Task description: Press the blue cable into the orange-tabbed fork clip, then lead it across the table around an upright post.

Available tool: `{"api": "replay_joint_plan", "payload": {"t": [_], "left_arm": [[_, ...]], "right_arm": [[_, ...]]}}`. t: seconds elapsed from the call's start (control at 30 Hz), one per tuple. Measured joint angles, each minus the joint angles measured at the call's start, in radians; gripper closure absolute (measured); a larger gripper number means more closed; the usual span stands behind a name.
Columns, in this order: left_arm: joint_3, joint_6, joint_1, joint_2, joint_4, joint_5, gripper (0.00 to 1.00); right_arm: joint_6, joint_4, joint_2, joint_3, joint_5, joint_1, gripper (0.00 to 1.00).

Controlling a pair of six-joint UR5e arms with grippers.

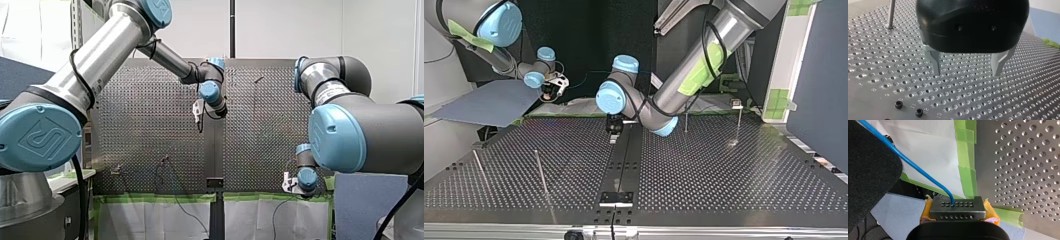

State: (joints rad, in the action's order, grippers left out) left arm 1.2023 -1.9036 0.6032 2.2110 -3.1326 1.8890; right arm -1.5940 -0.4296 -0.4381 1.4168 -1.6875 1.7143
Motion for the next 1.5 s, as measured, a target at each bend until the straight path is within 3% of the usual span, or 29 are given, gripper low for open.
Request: {"api": "replay_joint_plan", "payload": {"t": [0.5, 0.63, 0.83, 1.07, 1.17, 1.3, 1.5], "left_arm": [[0.0, 0.0, 0.0, 0.0, 0.0, 0.0, 0.02], [0.004, 0.004, 0.018, -0.018, 0.013, 0.017, 0.02], [0.02, -0.027, 0.062, -0.071, 0.059, 0.041, 0.0], [0.021, -0.027, 0.075, -0.131, 0.054, -0.005, 0.0], [0.021, -0.015, 0.076, -0.16, 0.053, -0.033, 0.0], [0.021, -0.003, 0.073, -0.194, 0.056, -0.067, 0.0], [0.022, 0.026, 0.066, -0.247, 0.084, -0.12, 0.0]], "right_arm": [[0.0, 0.0, 0.0, 0.0, 0.0, 0.0, 1.0], [0.002, 0.001, -0.011, 0.011, 0.011, -0.006, 1.0], [-0.024, 0.015, -0.067, 0.041, 0.052, -0.005, 1.0], [-0.076, 0.013, -0.141, 0.052, 0.067, 0.007, 1.0], [-0.09, 0.01, -0.174, 0.054, 0.07, 0.01, 1.0], [-0.096, 0.008, -0.187, 0.054, 0.07, 0.013, 1.0], [-0.097, 0.001, -0.161, 0.054, 0.069, 0.019, 1.0]]}}
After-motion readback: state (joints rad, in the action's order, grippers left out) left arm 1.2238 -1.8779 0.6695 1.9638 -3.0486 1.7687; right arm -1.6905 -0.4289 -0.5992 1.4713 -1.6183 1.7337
